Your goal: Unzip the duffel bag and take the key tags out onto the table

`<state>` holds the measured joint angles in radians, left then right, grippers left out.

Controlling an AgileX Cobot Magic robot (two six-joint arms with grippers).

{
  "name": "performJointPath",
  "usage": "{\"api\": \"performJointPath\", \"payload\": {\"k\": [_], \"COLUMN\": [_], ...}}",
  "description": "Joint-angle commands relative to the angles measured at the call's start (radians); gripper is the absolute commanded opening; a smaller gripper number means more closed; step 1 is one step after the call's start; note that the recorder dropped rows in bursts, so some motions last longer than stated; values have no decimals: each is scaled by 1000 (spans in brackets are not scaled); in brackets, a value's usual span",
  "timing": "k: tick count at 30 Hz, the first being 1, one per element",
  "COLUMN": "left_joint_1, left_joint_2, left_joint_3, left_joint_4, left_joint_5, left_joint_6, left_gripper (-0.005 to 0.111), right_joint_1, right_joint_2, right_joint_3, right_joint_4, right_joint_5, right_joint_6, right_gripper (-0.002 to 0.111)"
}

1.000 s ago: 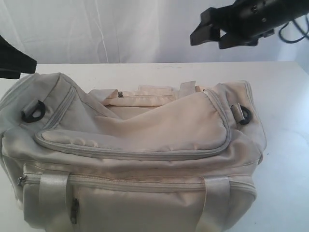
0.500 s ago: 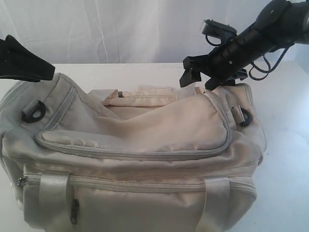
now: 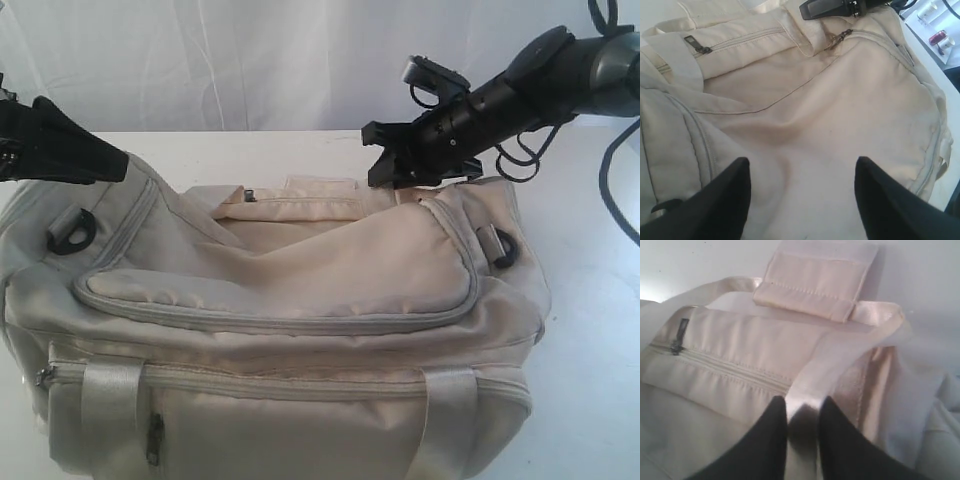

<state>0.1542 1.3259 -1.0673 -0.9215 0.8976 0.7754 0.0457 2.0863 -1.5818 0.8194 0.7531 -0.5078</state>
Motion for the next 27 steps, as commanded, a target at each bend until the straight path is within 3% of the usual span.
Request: {"api": "performJointPath", "payload": {"k": [1, 18, 27], "left_joint_1": [-6, -6, -6], "left_joint_2": [-11, -11, -11], "left_joint_3": [7, 7, 7], "left_joint_4": [-34, -43, -43], "left_joint_5": [9, 9, 9], "left_joint_6": [9, 9, 9], "left_gripper": [64, 64, 64], "right_joint_1": [5, 4, 4], "right_joint_2": [-38, -271, -303], "right_joint_3": [-14, -62, -62], "right_joint_4": [44, 39, 37], "right_joint_5": [-18, 7, 131], "right_joint_6": [-24, -73, -89], "right_gripper": [0, 0, 0]}}
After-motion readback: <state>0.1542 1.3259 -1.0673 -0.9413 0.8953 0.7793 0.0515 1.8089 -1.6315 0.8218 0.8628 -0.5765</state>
